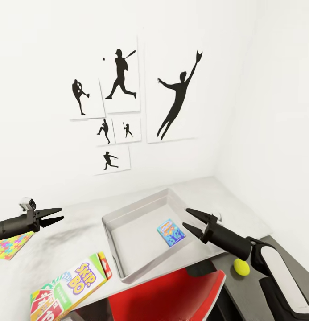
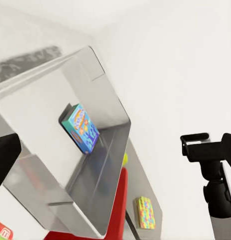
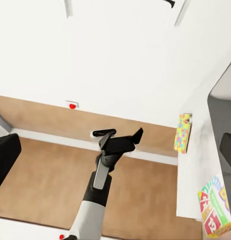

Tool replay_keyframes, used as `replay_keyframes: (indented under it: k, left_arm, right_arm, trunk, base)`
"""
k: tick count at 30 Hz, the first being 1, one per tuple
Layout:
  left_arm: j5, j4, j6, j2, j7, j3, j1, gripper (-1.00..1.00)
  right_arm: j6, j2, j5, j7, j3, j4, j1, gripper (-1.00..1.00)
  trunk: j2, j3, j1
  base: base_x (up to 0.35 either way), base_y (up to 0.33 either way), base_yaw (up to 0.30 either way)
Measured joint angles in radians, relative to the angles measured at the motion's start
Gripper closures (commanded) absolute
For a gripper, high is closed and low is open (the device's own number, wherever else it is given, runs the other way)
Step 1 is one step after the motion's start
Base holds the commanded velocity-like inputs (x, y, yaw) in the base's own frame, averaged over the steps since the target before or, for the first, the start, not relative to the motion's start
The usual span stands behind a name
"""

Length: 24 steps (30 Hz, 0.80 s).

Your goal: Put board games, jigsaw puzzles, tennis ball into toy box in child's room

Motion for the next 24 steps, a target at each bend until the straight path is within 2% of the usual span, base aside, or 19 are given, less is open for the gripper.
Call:
replay_keyframes:
  k: [10,18,22,24]
  left_arm:
    - [0.003,0.000,0.002,0.004,-0.010,0.000,0.000,-1.00]
    - [0.006,0.000,0.009,0.017,-0.025,0.000,0.000,-1.00]
    - [0.006,0.000,0.011,0.019,-0.027,0.000,0.000,-1.00]
    - [0.006,0.000,0.012,0.020,-0.027,0.000,0.000,-1.00]
  right_arm:
    - [0.000,0.002,0.000,0.042,0.008,0.000,0.006,-1.00]
    - [0.000,0.002,0.002,0.054,0.007,0.000,0.006,-1.00]
    - [0.000,0.007,0.017,0.053,0.008,0.000,0.006,-1.00]
    - [0.000,0.011,0.046,0.052,0.006,0.000,0.007,-1.00]
  trunk:
    - [0.000,0.013,0.000]
    - [0.000,0.025,0.000]
    - [0.000,0.031,0.000]
    - [0.000,0.033,0.000]
  base:
    - [-0.015,0.002,-0.184]
    - [-0.001,0.000,-0.065]
    - [-0.049,0.000,-0.011]
    - [-0.206,0.000,-0.004]
